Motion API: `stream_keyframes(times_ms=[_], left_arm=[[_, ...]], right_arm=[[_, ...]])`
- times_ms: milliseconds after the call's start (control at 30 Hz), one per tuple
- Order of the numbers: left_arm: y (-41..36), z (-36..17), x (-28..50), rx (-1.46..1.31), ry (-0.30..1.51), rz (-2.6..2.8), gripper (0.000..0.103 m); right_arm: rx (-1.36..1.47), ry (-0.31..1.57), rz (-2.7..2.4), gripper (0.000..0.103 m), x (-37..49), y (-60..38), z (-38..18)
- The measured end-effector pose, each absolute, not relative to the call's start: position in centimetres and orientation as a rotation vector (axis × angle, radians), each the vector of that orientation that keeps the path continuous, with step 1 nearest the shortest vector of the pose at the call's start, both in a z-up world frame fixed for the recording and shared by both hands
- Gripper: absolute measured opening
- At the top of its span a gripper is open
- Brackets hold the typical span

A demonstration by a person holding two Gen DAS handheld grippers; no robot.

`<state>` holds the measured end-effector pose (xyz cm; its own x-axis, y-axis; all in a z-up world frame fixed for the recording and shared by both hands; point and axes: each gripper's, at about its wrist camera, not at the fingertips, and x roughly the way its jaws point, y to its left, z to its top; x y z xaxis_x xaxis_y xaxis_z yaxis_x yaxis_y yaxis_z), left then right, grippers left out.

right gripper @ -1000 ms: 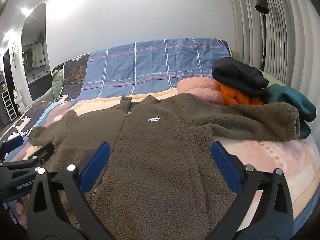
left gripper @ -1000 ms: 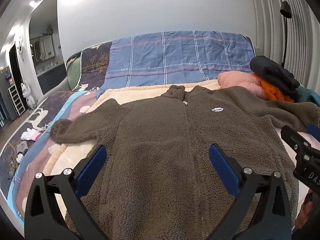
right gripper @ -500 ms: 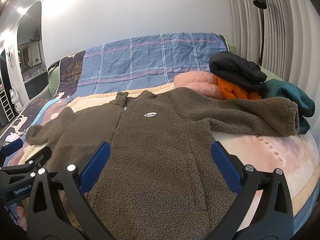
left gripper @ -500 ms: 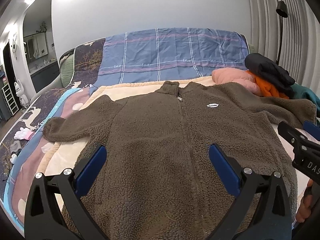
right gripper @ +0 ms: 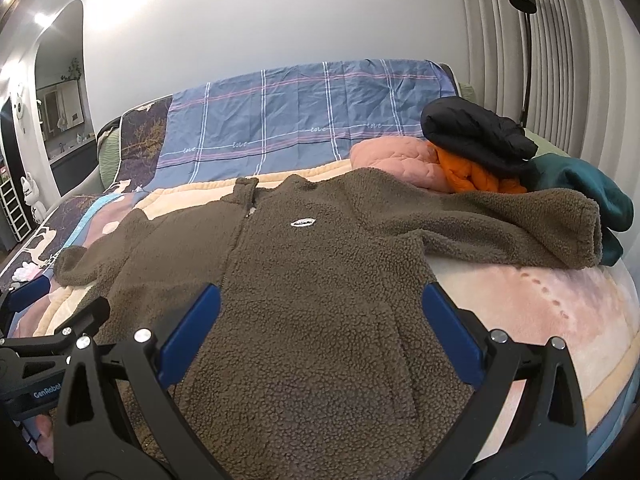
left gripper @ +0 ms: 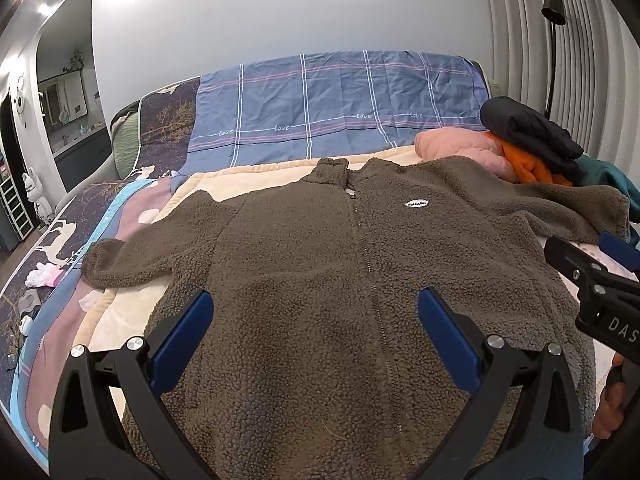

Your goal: Fold large clothes

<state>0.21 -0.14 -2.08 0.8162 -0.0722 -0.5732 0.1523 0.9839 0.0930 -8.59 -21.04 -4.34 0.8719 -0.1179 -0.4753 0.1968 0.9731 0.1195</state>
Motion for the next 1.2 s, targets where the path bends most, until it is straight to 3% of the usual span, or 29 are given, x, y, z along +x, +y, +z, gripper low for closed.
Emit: stream_keyframes(times_ms=[1200], left_arm=[[0.50,-2.49,0.29,0.099,0.603,-0.164,0.102]], right_arm=[[0.147,0.509,-0.173,0.101,-7.98,-20.92,-4.64]])
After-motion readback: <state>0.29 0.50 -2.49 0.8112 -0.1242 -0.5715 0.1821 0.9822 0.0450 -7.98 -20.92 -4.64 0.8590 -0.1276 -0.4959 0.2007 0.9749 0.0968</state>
